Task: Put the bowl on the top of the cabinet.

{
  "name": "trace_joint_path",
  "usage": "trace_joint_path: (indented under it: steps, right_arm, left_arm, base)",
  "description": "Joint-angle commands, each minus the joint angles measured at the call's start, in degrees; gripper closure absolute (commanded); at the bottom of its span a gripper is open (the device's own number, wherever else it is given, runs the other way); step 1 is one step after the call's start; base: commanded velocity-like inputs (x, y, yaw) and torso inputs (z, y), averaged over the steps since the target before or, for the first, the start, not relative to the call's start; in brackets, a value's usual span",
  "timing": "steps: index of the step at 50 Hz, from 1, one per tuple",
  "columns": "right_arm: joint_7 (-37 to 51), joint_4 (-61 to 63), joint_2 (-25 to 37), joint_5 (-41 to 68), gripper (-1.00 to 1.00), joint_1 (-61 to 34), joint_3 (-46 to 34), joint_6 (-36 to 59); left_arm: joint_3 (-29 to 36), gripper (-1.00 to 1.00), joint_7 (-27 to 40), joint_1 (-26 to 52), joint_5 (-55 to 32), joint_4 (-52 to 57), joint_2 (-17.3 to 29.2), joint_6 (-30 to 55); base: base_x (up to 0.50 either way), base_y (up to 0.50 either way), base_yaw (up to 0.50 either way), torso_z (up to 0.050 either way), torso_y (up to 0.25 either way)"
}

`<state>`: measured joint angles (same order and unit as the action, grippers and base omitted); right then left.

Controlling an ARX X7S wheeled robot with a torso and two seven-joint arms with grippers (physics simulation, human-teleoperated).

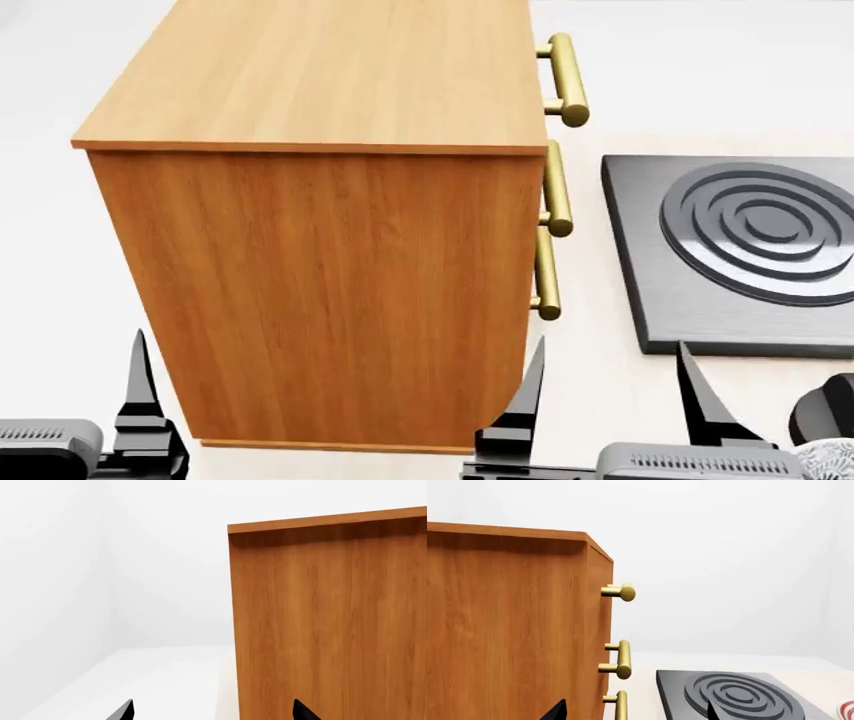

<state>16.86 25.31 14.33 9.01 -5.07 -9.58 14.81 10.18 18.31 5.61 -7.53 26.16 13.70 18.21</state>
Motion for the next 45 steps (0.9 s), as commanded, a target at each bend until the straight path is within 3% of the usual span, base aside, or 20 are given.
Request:
trace_joint_path:
  steps: [1, 34, 40, 45]
  right_arm:
    - [0.42, 0.04, 0.32, -0.09, -1.0, 0.13, -0.26, -0.51]
    - [3.05, -0.85, 0.68, -1.82, -1.0, -0.14, -1.35, 0.15]
    - [4.67, 1.79, 0.6, 1.44, -1.0, -2.42, 1.19, 11.39]
    - [3.71, 5.49, 4.38, 0.05, -1.0, -2.98, 0.13, 15.69]
  left_arm:
    - [0.23, -1.0, 0.36, -0.1, -0.2, 0.35, 0.34, 0.09]
    - [0.88, -1.0, 1.19, -0.05, -0.77, -0.3, 1.01, -0.5]
    - [0.8, -1.0, 1.32, -0.23, -0.92, -0.29, 1.31, -0.6]
    - [1.0, -1.0, 1.29, -0.11, -1.05, -1.33, 1.19, -1.34]
  base:
    - [0.0, 0.0, 0.0, 0.0, 0.0]
    - [0.08, 0.0, 0.0, 0.0, 0.0]
    - [0.0, 0.0, 0.0, 0.0, 0.0]
    - [0.0, 0.0, 0.0, 0.0, 0.0]
